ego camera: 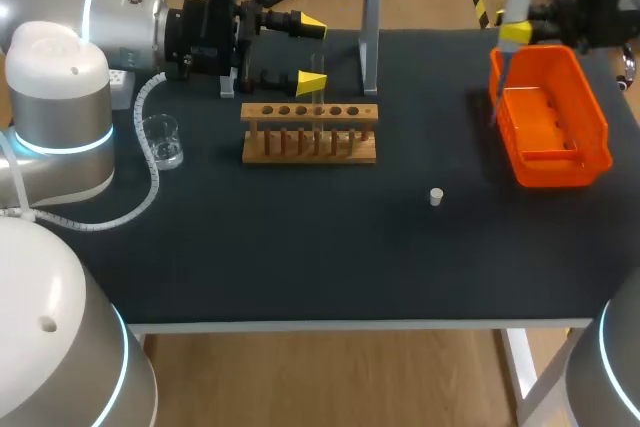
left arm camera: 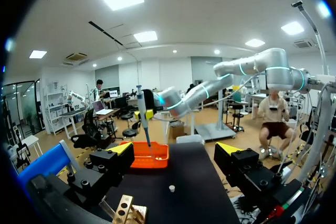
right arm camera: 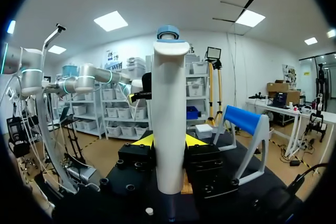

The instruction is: Invert the test tube, pick up the pipette, mount the tip to pipette, aspirate from beaker and dispense into the tube, eject the tip, return the pipette, and cap with the stopper.

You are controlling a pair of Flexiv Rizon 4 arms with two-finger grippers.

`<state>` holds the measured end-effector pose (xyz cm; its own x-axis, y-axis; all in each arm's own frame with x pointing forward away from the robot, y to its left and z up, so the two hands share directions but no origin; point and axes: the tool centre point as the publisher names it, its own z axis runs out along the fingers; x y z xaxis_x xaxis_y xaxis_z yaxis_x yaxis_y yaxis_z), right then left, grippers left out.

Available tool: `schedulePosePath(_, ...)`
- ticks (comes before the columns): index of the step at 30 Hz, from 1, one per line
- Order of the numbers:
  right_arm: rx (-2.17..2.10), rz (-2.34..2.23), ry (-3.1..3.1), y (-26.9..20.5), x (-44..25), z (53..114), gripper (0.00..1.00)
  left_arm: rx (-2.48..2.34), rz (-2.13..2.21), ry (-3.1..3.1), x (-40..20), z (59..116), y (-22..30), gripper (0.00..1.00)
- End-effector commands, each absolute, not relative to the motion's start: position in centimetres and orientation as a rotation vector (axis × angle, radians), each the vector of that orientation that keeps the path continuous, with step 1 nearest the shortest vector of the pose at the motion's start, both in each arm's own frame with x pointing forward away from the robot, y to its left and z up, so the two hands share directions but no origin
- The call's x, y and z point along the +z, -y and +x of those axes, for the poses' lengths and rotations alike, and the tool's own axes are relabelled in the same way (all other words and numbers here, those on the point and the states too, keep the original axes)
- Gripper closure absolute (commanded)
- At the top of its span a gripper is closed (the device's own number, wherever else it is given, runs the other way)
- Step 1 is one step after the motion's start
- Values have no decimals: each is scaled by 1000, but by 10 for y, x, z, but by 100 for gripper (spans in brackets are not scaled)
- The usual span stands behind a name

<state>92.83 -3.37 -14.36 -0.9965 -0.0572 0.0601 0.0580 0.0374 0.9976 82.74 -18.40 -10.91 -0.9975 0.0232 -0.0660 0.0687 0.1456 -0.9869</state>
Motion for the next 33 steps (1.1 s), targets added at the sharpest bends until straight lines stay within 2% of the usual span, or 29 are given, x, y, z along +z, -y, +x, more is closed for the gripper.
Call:
schedulePosePath(1,-2110,16,2191,67,-143,938,100,-2028,94,-2350,-109,827,184,0)
schedulePosePath(17,-2128,6,2228,129,-155,928,100,-2028,94,-2350,-109,827,184,0)
schedulePosePath(33,-2158,142,2176,150,-179,921,100,-2028,94,-2350,-109,827,184,0)
